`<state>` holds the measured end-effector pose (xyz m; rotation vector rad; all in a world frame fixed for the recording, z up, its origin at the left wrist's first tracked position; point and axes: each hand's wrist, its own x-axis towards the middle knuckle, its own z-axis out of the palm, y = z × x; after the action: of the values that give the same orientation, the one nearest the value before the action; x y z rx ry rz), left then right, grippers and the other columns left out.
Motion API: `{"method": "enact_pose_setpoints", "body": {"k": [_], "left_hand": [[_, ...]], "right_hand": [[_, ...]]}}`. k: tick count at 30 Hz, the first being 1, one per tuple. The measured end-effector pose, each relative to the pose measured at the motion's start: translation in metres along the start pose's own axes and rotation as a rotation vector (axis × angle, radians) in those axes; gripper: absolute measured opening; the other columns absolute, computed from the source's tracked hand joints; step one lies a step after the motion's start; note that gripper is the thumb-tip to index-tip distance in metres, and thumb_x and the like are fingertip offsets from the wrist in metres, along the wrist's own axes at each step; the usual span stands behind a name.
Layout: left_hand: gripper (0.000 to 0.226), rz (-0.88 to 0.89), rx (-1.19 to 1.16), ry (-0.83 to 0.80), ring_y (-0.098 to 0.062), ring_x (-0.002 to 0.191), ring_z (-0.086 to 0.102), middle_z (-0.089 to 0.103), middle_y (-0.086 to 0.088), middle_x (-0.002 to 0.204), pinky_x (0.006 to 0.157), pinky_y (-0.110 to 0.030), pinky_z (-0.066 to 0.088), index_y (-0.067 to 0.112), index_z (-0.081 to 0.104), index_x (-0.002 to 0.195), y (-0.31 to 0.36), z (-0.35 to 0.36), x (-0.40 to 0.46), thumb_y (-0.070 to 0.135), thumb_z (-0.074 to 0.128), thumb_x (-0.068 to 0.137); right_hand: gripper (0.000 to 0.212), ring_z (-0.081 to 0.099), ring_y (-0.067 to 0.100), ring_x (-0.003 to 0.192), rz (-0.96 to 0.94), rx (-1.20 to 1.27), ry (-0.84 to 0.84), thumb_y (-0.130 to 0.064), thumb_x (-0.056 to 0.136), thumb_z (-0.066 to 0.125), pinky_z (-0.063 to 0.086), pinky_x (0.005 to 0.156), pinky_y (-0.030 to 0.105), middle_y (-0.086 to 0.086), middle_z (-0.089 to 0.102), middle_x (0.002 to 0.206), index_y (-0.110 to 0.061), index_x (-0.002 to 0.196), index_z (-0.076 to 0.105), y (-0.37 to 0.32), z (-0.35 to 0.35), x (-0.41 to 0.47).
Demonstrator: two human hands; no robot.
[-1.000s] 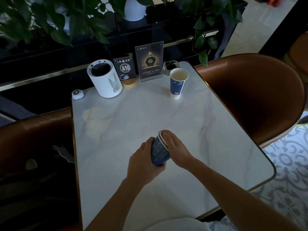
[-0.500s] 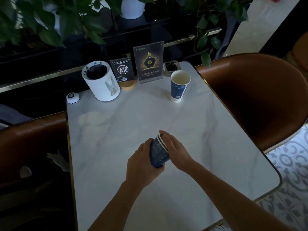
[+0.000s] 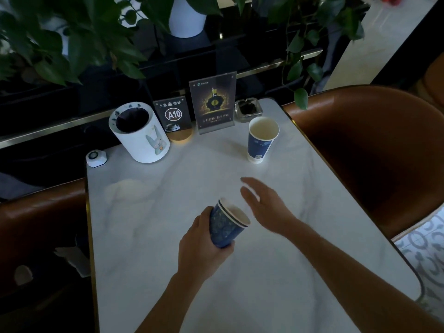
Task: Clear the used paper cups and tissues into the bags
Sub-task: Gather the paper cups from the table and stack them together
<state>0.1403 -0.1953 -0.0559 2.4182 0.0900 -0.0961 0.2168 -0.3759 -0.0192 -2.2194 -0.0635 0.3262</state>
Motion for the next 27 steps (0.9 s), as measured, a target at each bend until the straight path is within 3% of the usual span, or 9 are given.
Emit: {"method": "enact_pose_setpoints", "body": {"k": [4,6,8,11,15,18,27], "left_hand": [[0.075,-0.01,-0.022,0.013,-0.006,0.095,0.064,0.063,0.02,0.112,0.077,-0.024,0.058,0.04,0.045,0.122,-0.003,-0.002,0.006,0.051,0.079,0.057],[0.074,-0.033,-0.036,0.003,-0.005,0.094,0.063,0.062,0.02,0.11,0.076,-0.027,0.058,0.041,0.045,0.121,-0.004,-0.002,0.008,0.05,0.078,0.056],[0.073,-0.04,-0.047,-0.003,-0.006,0.092,0.064,0.062,0.021,0.108,0.075,-0.029,0.058,0.041,0.045,0.12,-0.006,-0.001,0.01,0.05,0.078,0.056],[0.071,-0.047,-0.054,-0.008,-0.007,0.09,0.064,0.062,0.021,0.105,0.072,-0.03,0.059,0.041,0.046,0.118,-0.01,-0.001,0.013,0.049,0.077,0.056],[0.074,-0.053,-0.06,-0.002,-0.007,0.09,0.064,0.062,0.02,0.106,0.073,-0.027,0.059,0.041,0.045,0.121,-0.013,-0.002,0.019,0.051,0.079,0.055],[0.075,-0.063,-0.065,-0.003,-0.007,0.09,0.064,0.062,0.02,0.106,0.073,-0.028,0.059,0.043,0.044,0.12,-0.015,-0.003,0.022,0.05,0.079,0.055],[0.073,-0.108,-0.071,-0.02,-0.006,0.088,0.064,0.061,0.021,0.103,0.072,-0.027,0.059,0.045,0.043,0.118,-0.02,0.005,0.015,0.05,0.079,0.055]], "right_hand": [[0.042,0.054,0.025,0.121,-0.123,-0.112,0.228,-0.025,0.094,0.056,0.034,0.094,0.022,0.01,0.057,0.135,-0.01,0.133,0.049,-0.007,-0.03,0.044],[0.042,0.054,0.031,0.119,-0.172,-0.148,0.299,-0.02,0.092,0.057,0.04,0.095,0.028,0.013,0.056,0.134,-0.008,0.132,0.049,-0.008,-0.043,0.069],[0.045,0.048,0.033,0.126,-0.197,-0.228,0.32,-0.02,0.091,0.055,0.041,0.104,0.039,0.015,0.049,0.142,-0.007,0.134,0.047,-0.005,-0.052,0.095],[0.054,0.021,0.033,0.145,-0.175,-0.47,0.262,-0.027,0.094,0.048,0.02,0.118,0.05,0.014,0.026,0.157,-0.01,0.143,0.035,0.0,-0.062,0.131],[0.066,-0.005,0.03,0.149,-0.075,-0.673,0.143,-0.046,0.097,0.034,0.003,0.12,0.051,0.01,-0.001,0.163,-0.02,0.152,0.008,0.012,-0.067,0.168],[0.068,-0.009,0.032,0.148,-0.057,-0.784,0.033,-0.051,0.096,0.027,0.005,0.119,0.055,0.011,-0.008,0.163,-0.025,0.152,-0.001,0.025,-0.062,0.181],[0.067,-0.002,0.034,0.149,-0.083,-0.846,0.038,-0.054,0.096,0.026,0.009,0.119,0.054,0.01,-0.001,0.163,-0.027,0.151,-0.001,0.032,-0.058,0.182]]}}
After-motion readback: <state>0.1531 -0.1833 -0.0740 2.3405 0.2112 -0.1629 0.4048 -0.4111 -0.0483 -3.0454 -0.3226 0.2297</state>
